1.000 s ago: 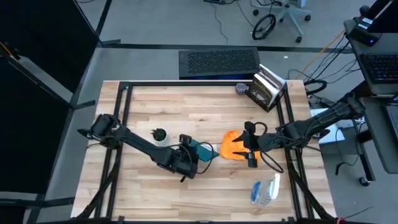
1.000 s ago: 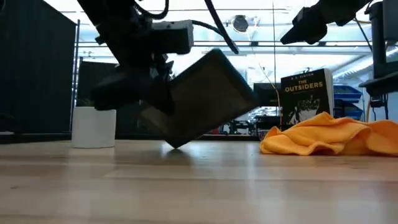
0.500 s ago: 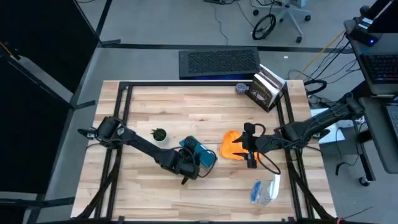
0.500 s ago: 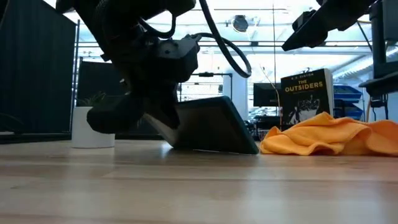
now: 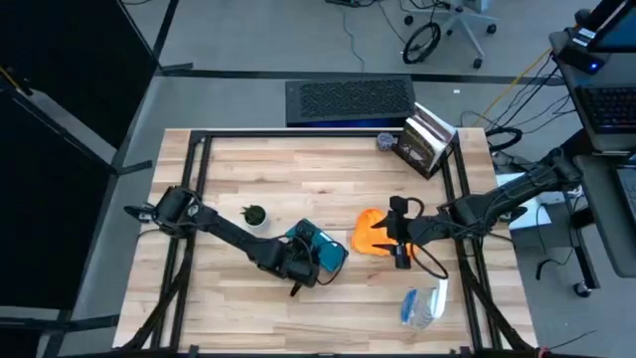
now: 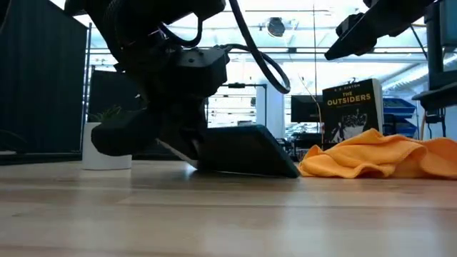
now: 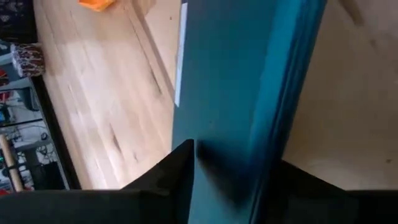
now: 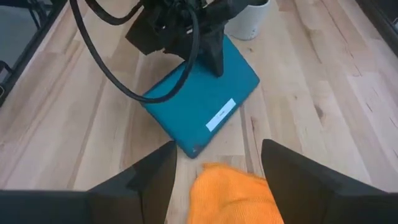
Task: Apply microfiber cloth
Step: Spray the blue tablet with the transparent spray bottle
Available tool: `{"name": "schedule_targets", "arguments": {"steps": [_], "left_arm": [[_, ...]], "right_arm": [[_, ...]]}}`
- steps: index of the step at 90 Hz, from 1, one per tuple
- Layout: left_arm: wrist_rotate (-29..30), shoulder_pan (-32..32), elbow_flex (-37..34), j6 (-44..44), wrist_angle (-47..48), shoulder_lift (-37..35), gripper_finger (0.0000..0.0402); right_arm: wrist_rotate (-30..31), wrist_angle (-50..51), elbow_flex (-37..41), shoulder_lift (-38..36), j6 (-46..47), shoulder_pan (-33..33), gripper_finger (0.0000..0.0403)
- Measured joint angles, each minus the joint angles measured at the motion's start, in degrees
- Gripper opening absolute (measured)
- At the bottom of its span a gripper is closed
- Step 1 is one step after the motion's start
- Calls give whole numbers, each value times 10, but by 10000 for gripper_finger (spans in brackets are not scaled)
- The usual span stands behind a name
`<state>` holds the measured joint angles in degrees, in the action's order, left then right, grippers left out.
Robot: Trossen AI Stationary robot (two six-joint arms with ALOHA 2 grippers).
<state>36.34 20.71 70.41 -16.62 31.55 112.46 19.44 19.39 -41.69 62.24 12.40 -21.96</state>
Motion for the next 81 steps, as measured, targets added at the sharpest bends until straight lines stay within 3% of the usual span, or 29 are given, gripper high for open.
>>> {"name": "schedule_targets", "arguments": {"steps": [36,45,60,81], "left_arm": [[0,-1,0,-1,0,0,118],[8,-1,0,13,-1,0,93],[59,-1,2,25,-7,-2,18],[81,-1,4,54,-8,-2,9]], "right_arm": [[-2,6,1,98,19,20,215],[-2,1,1,99,20,22,215],[-2,-6,1,97,29,21,215],[-2,-5,1,96,35,21,215]]}}
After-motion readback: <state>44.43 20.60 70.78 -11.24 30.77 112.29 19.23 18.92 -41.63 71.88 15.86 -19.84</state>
